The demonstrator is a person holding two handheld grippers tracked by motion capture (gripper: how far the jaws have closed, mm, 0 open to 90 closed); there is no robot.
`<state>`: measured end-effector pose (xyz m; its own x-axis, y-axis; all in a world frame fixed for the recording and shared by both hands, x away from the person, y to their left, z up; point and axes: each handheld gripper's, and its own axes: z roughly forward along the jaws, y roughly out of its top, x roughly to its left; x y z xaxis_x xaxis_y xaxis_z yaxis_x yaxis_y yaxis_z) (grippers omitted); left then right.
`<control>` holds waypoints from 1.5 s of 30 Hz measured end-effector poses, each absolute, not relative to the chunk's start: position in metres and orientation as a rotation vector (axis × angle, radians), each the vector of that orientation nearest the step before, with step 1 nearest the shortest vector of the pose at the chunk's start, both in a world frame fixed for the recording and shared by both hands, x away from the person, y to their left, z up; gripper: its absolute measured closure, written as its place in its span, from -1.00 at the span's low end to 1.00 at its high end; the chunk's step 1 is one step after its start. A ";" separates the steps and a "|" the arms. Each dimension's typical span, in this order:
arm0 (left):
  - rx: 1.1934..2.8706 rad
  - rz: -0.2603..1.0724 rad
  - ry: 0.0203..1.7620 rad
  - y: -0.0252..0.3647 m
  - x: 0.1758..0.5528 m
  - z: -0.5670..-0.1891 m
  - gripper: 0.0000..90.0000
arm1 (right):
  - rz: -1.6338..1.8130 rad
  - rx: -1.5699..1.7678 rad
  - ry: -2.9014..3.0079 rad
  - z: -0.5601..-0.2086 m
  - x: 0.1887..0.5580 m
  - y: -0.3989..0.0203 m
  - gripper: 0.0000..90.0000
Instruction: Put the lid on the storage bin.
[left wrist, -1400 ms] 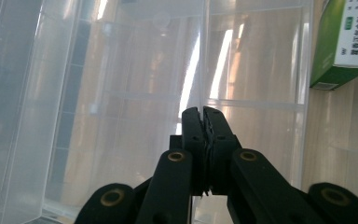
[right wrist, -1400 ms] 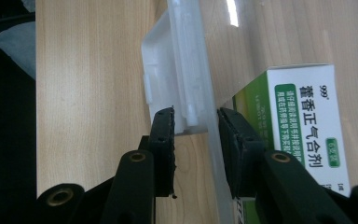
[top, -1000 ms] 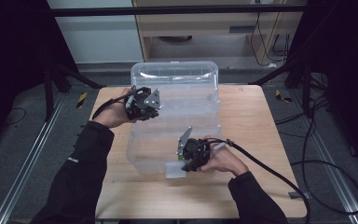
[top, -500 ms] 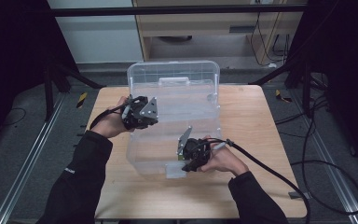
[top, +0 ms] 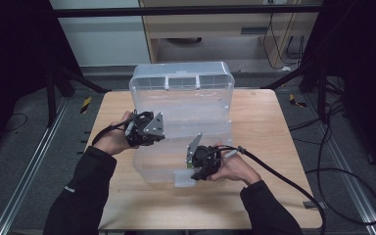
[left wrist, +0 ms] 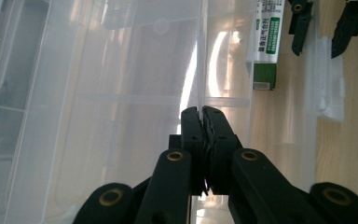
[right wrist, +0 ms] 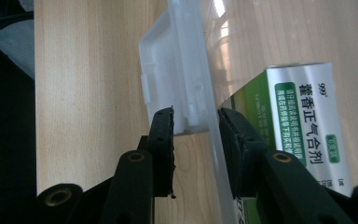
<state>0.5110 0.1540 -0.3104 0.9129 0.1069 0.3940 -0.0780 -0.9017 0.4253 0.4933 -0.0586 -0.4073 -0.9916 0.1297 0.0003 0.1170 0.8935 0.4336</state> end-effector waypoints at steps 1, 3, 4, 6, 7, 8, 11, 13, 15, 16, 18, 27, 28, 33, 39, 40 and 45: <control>2.633 0.576 0.022 0.154 0.510 -0.311 0.94 | 0.694 0.198 3.025 -0.407 0.493 -0.059 0.48; 2.633 0.583 0.023 0.153 0.509 -0.312 0.94 | 0.691 0.200 3.016 -0.407 0.492 -0.059 0.48; 2.633 0.581 0.024 0.153 0.509 -0.312 0.94 | 0.692 0.196 3.016 -0.407 0.492 -0.059 0.48; 2.626 0.579 0.040 0.154 0.508 -0.313 0.94 | 0.693 0.193 3.014 -0.407 0.492 -0.059 0.47; 2.625 0.571 0.053 0.154 0.507 -0.314 0.94 | 0.695 0.197 3.013 -0.407 0.491 -0.059 0.47; 2.624 0.573 0.046 0.154 0.507 -0.314 0.94 | 0.699 0.198 3.011 -0.407 0.491 -0.059 0.47; 2.627 0.565 0.055 0.154 0.504 -0.315 0.94 | 0.698 0.205 3.010 -0.407 0.490 -0.060 0.47; 2.629 0.562 0.053 0.155 0.502 -0.316 0.94 | 0.696 0.200 3.011 -0.407 0.490 -0.060 0.47; 2.627 0.560 0.054 0.155 0.501 -0.317 0.93 | 0.697 0.197 3.007 -0.407 0.490 -0.060 0.47; 2.627 0.560 0.056 0.156 0.500 -0.318 0.93 | 0.697 0.196 3.005 -0.407 0.490 -0.060 0.47; 2.624 0.558 0.052 0.156 0.500 -0.319 0.93 | 0.694 0.192 3.000 -0.407 0.489 -0.060 0.46; 2.627 0.542 0.046 0.157 0.496 -0.323 0.92 | 0.693 0.193 2.984 -0.406 0.487 -0.061 0.45; 2.629 0.542 0.048 0.157 0.496 -0.323 0.92 | 0.694 0.196 2.981 -0.406 0.487 -0.060 0.45; 2.631 0.541 0.063 0.157 0.495 -0.323 0.91 | 0.694 0.200 2.937 -0.403 0.483 -0.062 0.48; 2.627 0.538 0.080 0.156 0.495 -0.323 0.91 | 0.872 0.250 2.889 -0.383 0.478 -0.079 0.51; 2.628 0.537 0.082 0.156 0.495 -0.323 0.91 | 0.901 0.264 2.877 -0.379 0.477 -0.082 0.52; 2.633 0.530 0.093 0.156 0.495 -0.323 0.90 | 0.988 0.336 2.817 -0.367 0.472 -0.101 0.65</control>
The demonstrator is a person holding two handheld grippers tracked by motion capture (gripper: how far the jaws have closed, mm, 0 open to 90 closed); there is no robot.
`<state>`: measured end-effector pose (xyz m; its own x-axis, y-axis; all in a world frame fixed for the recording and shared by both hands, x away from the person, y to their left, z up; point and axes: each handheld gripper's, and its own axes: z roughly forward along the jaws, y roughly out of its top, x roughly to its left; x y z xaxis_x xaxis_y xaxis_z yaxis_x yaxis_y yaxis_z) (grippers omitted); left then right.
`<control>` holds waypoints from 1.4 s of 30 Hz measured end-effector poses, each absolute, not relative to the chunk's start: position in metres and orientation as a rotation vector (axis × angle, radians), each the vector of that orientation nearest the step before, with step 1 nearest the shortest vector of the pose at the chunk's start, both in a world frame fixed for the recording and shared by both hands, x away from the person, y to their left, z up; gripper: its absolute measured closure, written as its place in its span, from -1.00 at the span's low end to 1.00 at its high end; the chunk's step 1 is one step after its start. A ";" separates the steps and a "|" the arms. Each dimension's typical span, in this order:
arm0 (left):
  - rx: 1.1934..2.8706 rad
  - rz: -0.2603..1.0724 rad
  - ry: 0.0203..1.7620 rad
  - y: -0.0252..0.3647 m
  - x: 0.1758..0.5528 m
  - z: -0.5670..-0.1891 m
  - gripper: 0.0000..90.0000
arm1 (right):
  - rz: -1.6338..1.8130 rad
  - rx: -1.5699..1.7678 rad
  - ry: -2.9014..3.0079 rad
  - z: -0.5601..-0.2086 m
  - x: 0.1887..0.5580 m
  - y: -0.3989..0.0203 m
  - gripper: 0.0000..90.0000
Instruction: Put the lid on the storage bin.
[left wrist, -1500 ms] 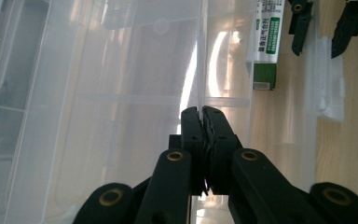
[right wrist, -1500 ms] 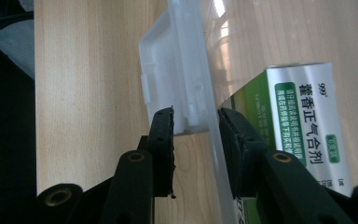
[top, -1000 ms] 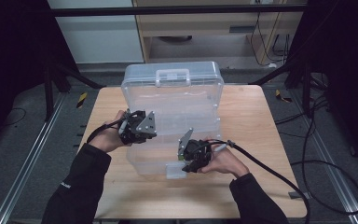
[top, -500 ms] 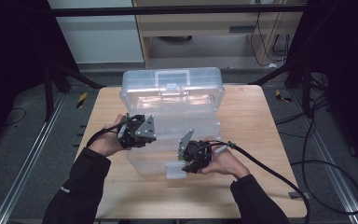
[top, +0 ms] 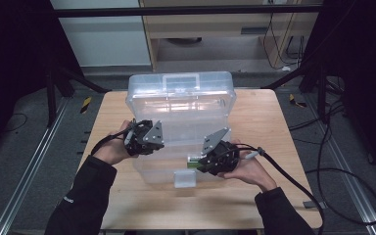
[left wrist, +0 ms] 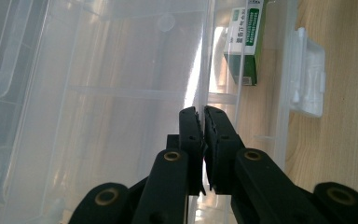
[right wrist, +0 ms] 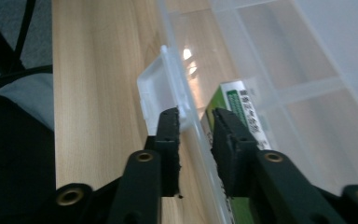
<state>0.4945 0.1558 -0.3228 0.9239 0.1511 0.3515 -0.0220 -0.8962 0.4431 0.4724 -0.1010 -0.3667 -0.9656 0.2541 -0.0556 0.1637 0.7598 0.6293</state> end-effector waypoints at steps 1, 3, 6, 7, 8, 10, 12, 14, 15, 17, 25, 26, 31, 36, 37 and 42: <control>2.633 0.531 0.091 0.156 0.495 -0.323 0.90 | 1.004 0.355 2.805 -0.365 0.472 -0.105 0.70; 2.632 0.531 0.095 0.156 0.495 -0.323 0.90 | 1.058 0.405 2.776 -0.361 0.471 -0.112 0.76; 2.633 0.530 0.099 0.156 0.495 -0.323 0.90 | 1.128 0.475 2.736 -0.358 0.471 -0.123 0.80; 2.634 0.531 0.099 0.156 0.495 -0.322 0.90 | 1.148 0.486 2.725 -0.356 0.472 -0.126 0.83; 2.634 0.530 0.099 0.156 0.495 -0.323 0.90 | 1.173 0.494 2.704 -0.355 0.472 -0.130 0.85; 2.634 0.530 0.100 0.156 0.495 -0.323 0.90 | 1.227 0.522 2.668 -0.352 0.473 -0.136 0.90; 2.632 0.532 0.096 0.156 0.495 -0.323 0.90 | 1.281 0.554 2.629 -0.349 0.474 -0.142 0.93; 2.631 0.530 0.099 0.156 0.495 -0.323 0.90 | 1.345 0.591 2.583 -0.344 0.476 -0.148 0.98; 2.631 0.530 0.099 0.156 0.495 -0.323 0.90 | 1.374 0.615 2.556 -0.342 0.477 -0.151 1.00; 2.630 0.530 0.101 0.156 0.495 -0.323 0.90 | 1.428 0.661 2.499 -0.338 0.480 -0.157 1.00; 2.629 0.531 0.106 0.156 0.494 -0.323 0.89 | 1.478 0.859 2.298 -0.331 0.498 -0.176 1.00; 2.629 0.531 0.106 0.156 0.494 -0.323 0.89 | 1.479 0.873 2.280 -0.332 0.500 -0.177 1.00; 2.624 0.531 0.105 0.157 0.494 -0.323 0.89 | 1.469 0.957 2.190 -0.336 0.510 -0.184 1.00; 2.626 0.527 0.110 0.157 0.493 -0.324 0.89 | 1.479 1.005 2.132 -0.338 0.518 -0.188 1.00; 2.628 0.524 0.110 0.157 0.493 -0.324 0.90 | 1.479 1.009 2.129 -0.338 0.520 -0.189 1.00; 2.634 0.516 0.108 0.157 0.493 -0.324 0.90 | 1.475 1.032 2.103 -0.336 0.525 -0.194 1.00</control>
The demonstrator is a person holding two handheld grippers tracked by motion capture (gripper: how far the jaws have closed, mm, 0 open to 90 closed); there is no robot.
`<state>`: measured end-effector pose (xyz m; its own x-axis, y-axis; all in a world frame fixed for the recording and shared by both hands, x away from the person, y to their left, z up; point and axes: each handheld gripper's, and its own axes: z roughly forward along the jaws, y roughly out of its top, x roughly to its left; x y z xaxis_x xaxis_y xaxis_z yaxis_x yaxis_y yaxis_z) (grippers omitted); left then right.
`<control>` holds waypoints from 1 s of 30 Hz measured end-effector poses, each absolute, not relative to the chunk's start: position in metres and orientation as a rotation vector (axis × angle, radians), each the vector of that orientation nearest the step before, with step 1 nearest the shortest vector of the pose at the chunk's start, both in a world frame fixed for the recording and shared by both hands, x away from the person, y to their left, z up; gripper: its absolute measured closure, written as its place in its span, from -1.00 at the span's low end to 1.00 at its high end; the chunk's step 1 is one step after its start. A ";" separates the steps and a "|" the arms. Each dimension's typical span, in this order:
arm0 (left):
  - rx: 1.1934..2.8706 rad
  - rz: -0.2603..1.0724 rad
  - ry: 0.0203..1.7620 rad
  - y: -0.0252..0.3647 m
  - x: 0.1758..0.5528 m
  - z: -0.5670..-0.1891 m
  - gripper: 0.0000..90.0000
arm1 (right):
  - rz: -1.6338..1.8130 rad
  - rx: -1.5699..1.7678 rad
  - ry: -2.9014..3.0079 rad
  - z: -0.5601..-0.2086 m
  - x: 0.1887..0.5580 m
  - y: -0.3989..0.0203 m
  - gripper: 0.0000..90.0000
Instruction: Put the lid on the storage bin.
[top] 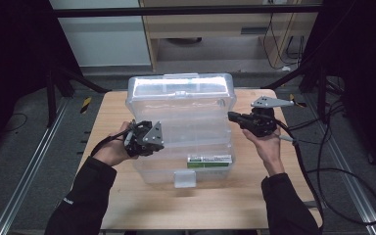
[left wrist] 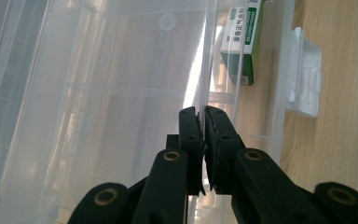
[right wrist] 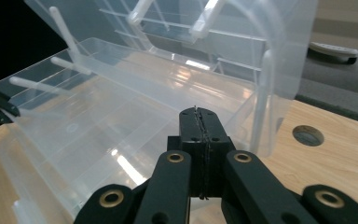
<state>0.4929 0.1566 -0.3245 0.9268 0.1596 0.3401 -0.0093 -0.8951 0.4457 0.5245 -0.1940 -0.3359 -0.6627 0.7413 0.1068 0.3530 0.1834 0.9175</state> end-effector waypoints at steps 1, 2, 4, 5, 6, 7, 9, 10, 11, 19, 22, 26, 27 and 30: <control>2.636 0.517 0.108 0.157 0.493 -0.324 0.90 | 1.474 1.036 2.103 -0.336 0.525 -0.194 1.00; 2.630 0.522 0.109 0.157 0.492 -0.325 0.90 | 1.470 1.036 2.101 -0.336 0.525 -0.195 1.00; 2.636 0.516 0.113 0.157 0.492 -0.325 0.90 | 1.469 1.045 2.108 -0.336 0.526 -0.195 1.00; 2.639 0.512 0.112 0.157 0.492 -0.325 0.90 | 1.471 1.047 2.115 -0.336 0.527 -0.195 1.00; 2.643 0.507 0.110 0.157 0.492 -0.325 0.90 | 1.465 1.049 2.117 -0.336 0.528 -0.195 1.00; 2.640 0.506 0.108 0.157 0.492 -0.326 0.90 | 1.456 1.050 2.114 -0.336 0.528 -0.195 1.00; 2.646 0.498 0.107 0.156 0.492 -0.326 0.90 | 1.457 1.057 2.123 -0.337 0.528 -0.195 1.00; 2.648 0.501 0.100 0.156 0.492 -0.326 0.90 | 1.448 1.054 2.124 -0.337 0.529 -0.195 1.00; 2.648 0.497 0.108 0.156 0.491 -0.326 0.90 | 1.449 1.056 2.129 -0.337 0.529 -0.195 1.00; 2.670 0.474 0.088 0.155 0.490 -0.330 0.89 | 1.436 1.073 2.128 -0.338 0.530 -0.196 1.00; 2.676 0.480 0.089 0.154 0.488 -0.330 0.88 | 1.437 1.070 2.137 -0.338 0.529 -0.195 1.00; 2.671 0.503 0.108 0.154 0.487 -0.330 0.83 | 1.448 1.070 2.139 -0.340 0.529 -0.196 1.00; 2.667 0.499 0.116 0.154 0.487 -0.329 0.81 | 1.452 1.070 2.137 -0.340 0.528 -0.196 1.00; 2.617 0.505 0.163 0.159 0.486 -0.322 0.70 | 1.456 1.071 2.142 -0.342 0.528 -0.196 1.00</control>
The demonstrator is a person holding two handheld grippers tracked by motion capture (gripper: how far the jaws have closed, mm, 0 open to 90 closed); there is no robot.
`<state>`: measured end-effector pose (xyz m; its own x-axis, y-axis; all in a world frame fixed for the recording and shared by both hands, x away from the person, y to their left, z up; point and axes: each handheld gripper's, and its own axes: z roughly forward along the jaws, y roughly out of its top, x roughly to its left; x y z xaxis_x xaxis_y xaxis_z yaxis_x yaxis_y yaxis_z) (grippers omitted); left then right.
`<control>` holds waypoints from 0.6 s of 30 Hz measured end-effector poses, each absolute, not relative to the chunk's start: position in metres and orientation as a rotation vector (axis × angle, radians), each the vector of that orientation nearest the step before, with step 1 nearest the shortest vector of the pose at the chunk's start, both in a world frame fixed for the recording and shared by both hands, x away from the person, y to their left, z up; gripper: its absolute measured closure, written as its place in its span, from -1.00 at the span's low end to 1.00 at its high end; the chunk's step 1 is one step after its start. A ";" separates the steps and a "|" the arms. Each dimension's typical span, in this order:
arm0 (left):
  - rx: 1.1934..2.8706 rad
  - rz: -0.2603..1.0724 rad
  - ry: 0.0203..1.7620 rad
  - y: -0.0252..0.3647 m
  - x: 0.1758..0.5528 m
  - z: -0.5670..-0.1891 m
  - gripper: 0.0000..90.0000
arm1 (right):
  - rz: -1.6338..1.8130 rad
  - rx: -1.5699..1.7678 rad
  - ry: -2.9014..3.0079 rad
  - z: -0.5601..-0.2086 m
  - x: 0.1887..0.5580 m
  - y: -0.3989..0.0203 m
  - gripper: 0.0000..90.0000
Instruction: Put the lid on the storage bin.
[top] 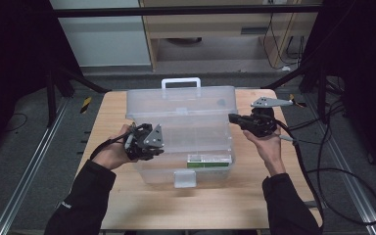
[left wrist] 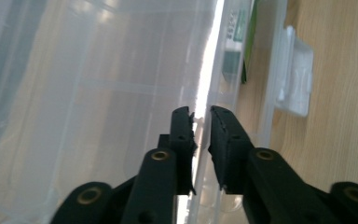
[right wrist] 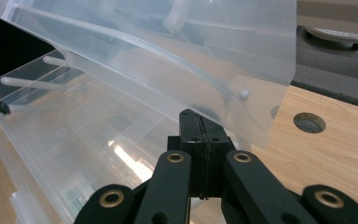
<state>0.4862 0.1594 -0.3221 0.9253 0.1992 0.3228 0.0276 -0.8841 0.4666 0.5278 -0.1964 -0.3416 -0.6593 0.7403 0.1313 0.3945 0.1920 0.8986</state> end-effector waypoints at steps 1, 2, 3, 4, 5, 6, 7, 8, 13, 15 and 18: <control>2.593 0.508 0.178 0.162 0.486 -0.319 0.66 | 1.456 1.071 2.148 -0.342 0.527 -0.196 1.00; 2.566 0.512 0.196 0.165 0.485 -0.316 0.61 | 1.456 1.073 2.149 -0.343 0.527 -0.196 1.00; 2.541 0.508 0.224 0.168 0.484 -0.313 0.60 | 1.455 1.074 2.152 -0.343 0.527 -0.196 1.00; 2.521 0.528 0.251 0.171 0.483 -0.310 0.60 | 1.451 1.073 2.154 -0.344 0.527 -0.196 1.00; 2.500 0.540 0.282 0.174 0.482 -0.308 0.58 | 1.447 1.073 2.153 -0.344 0.527 -0.196 1.00; 2.486 0.538 0.309 0.177 0.482 -0.306 0.55 | 1.446 1.071 2.158 -0.345 0.527 -0.195 1.00; 2.467 0.551 0.333 0.180 0.482 -0.305 0.51 | 1.444 1.072 2.157 -0.345 0.527 -0.195 1.00; 2.454 0.550 0.362 0.182 0.482 -0.304 0.50 | 1.446 1.076 2.159 -0.345 0.527 -0.195 1.00; 2.385 0.565 0.476 0.195 0.482 -0.305 0.52 | 1.448 1.070 2.165 -0.347 0.526 -0.195 1.00; 2.346 0.574 0.526 0.201 0.482 -0.306 0.52 | 1.445 1.070 2.171 -0.347 0.525 -0.195 1.00; 2.304 0.573 0.590 0.210 0.483 -0.308 0.60 | 1.446 1.070 2.179 -0.348 0.524 -0.196 1.00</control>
<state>0.4832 0.2097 -0.3080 0.8001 0.5519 0.2352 0.2518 -0.6648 0.7033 0.5240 -0.1959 -0.3483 -0.6708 0.7287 0.1382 0.4104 0.2094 0.8875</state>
